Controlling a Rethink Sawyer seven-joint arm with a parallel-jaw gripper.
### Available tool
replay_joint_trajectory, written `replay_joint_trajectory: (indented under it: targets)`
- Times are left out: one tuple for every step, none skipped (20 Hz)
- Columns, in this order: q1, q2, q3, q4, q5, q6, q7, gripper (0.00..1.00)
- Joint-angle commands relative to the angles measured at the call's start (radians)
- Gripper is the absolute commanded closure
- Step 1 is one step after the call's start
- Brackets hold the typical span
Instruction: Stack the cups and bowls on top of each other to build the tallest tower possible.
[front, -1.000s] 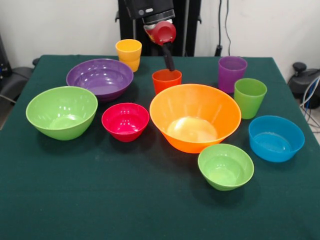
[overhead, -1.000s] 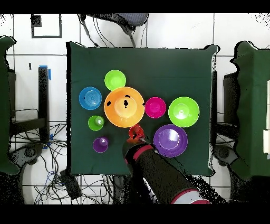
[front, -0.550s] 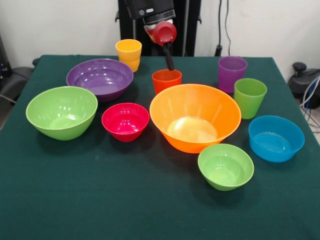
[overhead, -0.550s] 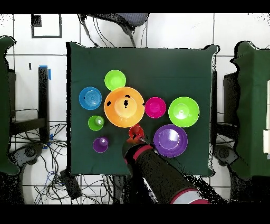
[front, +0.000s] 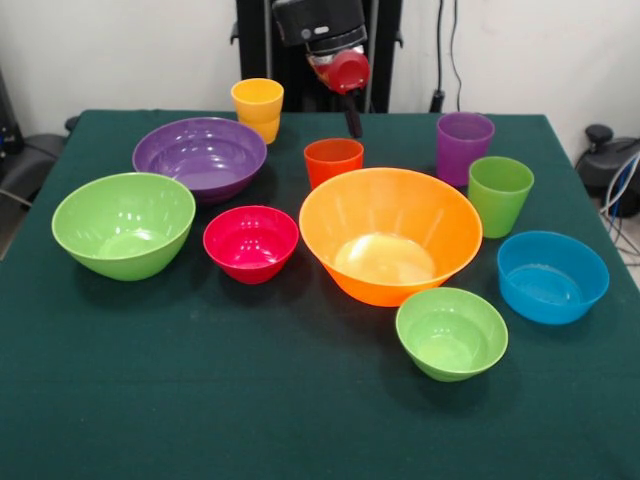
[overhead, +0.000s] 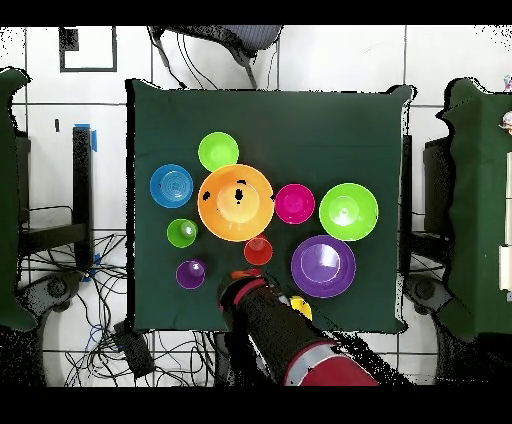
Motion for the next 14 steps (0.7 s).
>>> replay_joint_trajectory:
  targets:
    - [0.014, 0.075, -0.038, -0.053, -0.06, 0.043, -0.066, 1.0]
    - [0.037, 0.083, -0.068, -0.065, -0.064, 0.033, -0.067, 1.0]
    - [0.035, 0.083, -0.064, -0.063, -0.063, 0.036, -0.068, 1.0]
    - [0.033, 0.082, -0.061, -0.061, -0.063, 0.04, -0.069, 1.0]
    - [0.03, 0.082, -0.058, -0.059, -0.062, 0.044, -0.07, 1.0]
    - [0.037, 0.082, -0.064, -0.064, -0.061, 0.043, -0.069, 1.0]
    - [0.038, 0.082, -0.065, -0.065, -0.06, 0.045, -0.069, 1.0]
    - [0.033, 0.081, -0.059, -0.062, -0.06, 0.049, -0.071, 1.0]
    - [0.027, 0.079, -0.051, -0.058, -0.06, 0.054, -0.072, 1.0]
    - [0.023, 0.077, -0.047, -0.056, -0.06, 0.056, -0.072, 1.0]
    - [0.022, 0.076, -0.045, -0.055, -0.06, 0.057, -0.072, 1.0]
    - [0.02, 0.075, -0.042, -0.054, -0.06, 0.058, -0.072, 1.0]
    - [0.017, 0.074, -0.039, -0.053, -0.059, 0.059, -0.072, 1.0]
    - [0.016, 0.074, -0.04, -0.054, -0.06, 0.059, -0.072, 1.0]
